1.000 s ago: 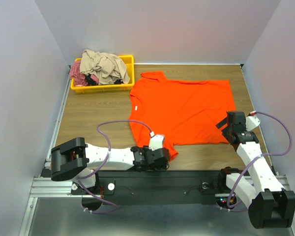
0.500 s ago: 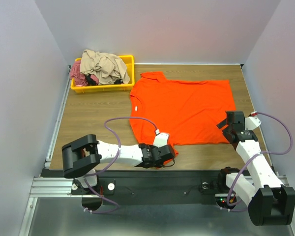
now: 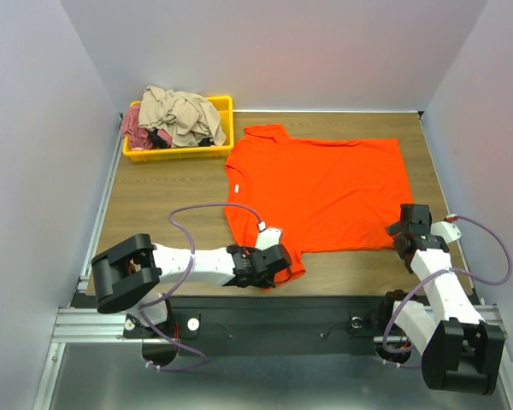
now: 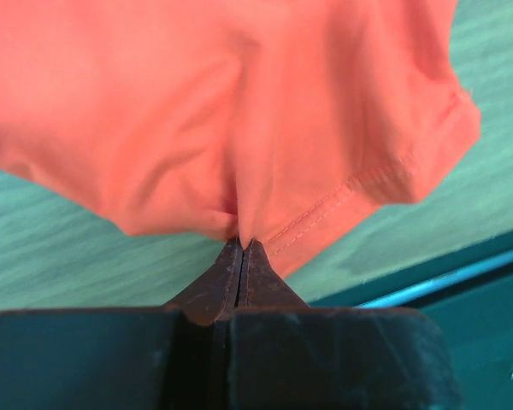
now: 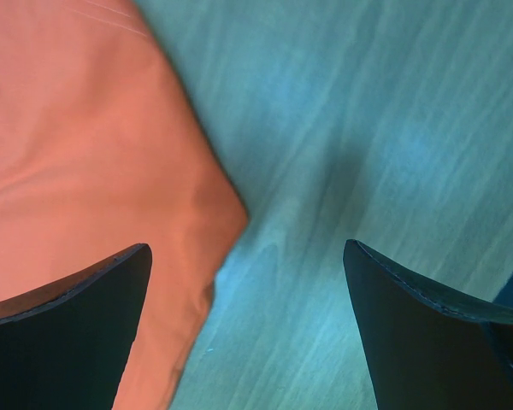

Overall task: Fold and stack the t-shirts
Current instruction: Grap the side of the flattened tshirt closest away from the robot with both arms

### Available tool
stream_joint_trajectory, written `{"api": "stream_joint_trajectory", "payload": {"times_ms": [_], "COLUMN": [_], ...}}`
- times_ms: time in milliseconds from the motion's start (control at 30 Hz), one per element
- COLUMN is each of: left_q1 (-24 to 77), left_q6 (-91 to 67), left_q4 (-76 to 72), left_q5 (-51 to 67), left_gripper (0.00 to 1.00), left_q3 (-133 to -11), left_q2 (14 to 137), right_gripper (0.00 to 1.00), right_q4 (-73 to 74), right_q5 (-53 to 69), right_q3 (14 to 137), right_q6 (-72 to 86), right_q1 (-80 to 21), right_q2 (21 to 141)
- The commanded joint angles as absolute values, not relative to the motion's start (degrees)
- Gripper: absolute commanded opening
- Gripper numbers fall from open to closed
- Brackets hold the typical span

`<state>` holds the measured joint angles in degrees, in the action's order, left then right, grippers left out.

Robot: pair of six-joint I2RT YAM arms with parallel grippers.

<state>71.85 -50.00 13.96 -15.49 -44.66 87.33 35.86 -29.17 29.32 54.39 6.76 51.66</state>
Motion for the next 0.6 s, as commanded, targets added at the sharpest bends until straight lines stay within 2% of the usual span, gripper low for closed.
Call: {"api": "stream_joint_trajectory", "payload": {"times_ms": [0, 367, 567], "left_q1": [71.6, 69.5, 67.2], "left_q6": [-47.8, -46.4, -45.8], "left_q4": [15.7, 12.9, 12.6], "left_q5": [-12.2, -7.9, -7.6], "left_gripper": [0.00, 0.00, 0.00], "left_q3": [-42.6, -39.6, -39.7], "left_q2": [84.5, 78.8, 77.9], "right_gripper": [1.00, 0.98, 0.88], "right_q4": [36.0, 31.4, 27.3], "right_q5": [-30.8, -27.9, -26.5], "right_q3": [27.1, 25.1, 23.9], "right_q6": [59.5, 61.0, 59.5], "right_q1": [7.6, 7.6, 7.6], "right_q2": [51.6, 56.7, 59.1]}}
